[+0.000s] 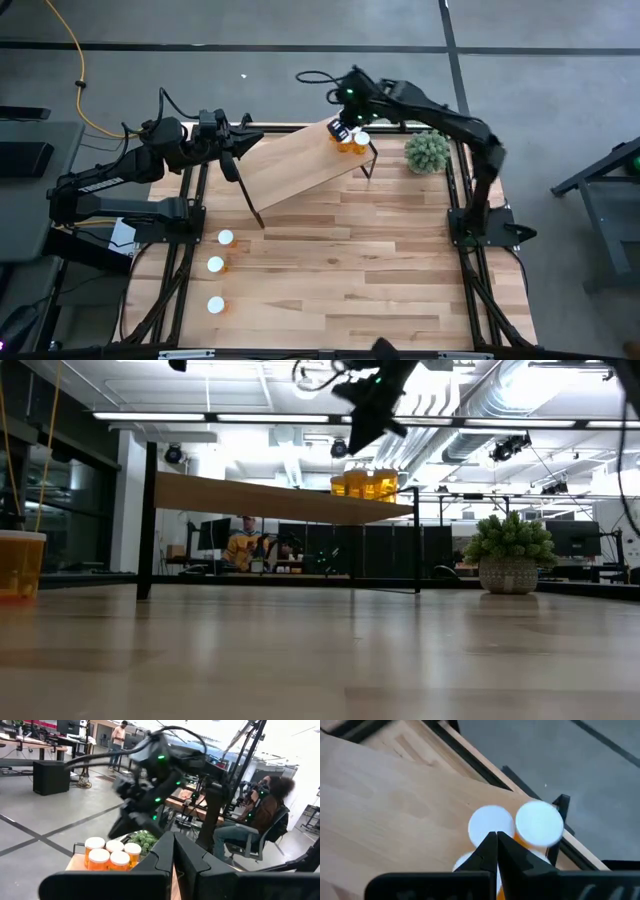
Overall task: Pick and place medicine bottles onto shelf by color
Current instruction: Adjust the pill bottles on the shelf
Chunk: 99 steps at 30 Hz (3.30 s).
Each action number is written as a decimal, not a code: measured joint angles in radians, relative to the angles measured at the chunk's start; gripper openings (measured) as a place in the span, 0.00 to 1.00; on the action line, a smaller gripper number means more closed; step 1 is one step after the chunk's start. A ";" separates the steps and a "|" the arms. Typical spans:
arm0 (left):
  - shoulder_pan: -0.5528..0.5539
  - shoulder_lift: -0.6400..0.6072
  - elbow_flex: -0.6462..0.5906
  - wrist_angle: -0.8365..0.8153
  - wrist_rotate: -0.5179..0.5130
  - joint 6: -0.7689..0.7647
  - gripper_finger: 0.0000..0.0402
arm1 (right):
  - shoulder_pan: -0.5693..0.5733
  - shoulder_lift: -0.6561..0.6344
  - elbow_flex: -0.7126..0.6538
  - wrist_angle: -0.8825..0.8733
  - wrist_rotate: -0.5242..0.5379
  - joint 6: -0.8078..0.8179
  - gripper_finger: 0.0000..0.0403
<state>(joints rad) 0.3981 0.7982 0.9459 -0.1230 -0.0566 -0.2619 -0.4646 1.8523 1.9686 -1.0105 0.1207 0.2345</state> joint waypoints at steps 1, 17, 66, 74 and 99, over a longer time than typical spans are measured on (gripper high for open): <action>0.000 0.000 0.000 0.000 0.000 0.000 0.00 | -0.003 0.031 0.038 -0.023 -0.001 -0.007 0.00; 0.000 0.000 0.000 0.000 -0.008 0.002 0.00 | -0.013 0.180 0.211 -0.182 0.054 -0.010 0.00; 0.000 0.000 0.000 0.001 -0.011 0.003 0.00 | -0.005 0.218 0.211 -0.133 0.037 -0.032 0.00; 0.000 0.000 0.000 0.000 -0.011 0.003 0.00 | -0.007 0.229 0.212 -0.108 0.043 -0.031 0.00; 0.000 0.000 0.000 0.000 -0.011 0.003 0.00 | -0.033 0.213 0.208 -0.095 0.035 -0.033 0.00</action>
<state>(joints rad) 0.3985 0.7982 0.9459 -0.1226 -0.0677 -0.2592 -0.4973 2.0654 2.1771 -1.1055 0.1562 0.2012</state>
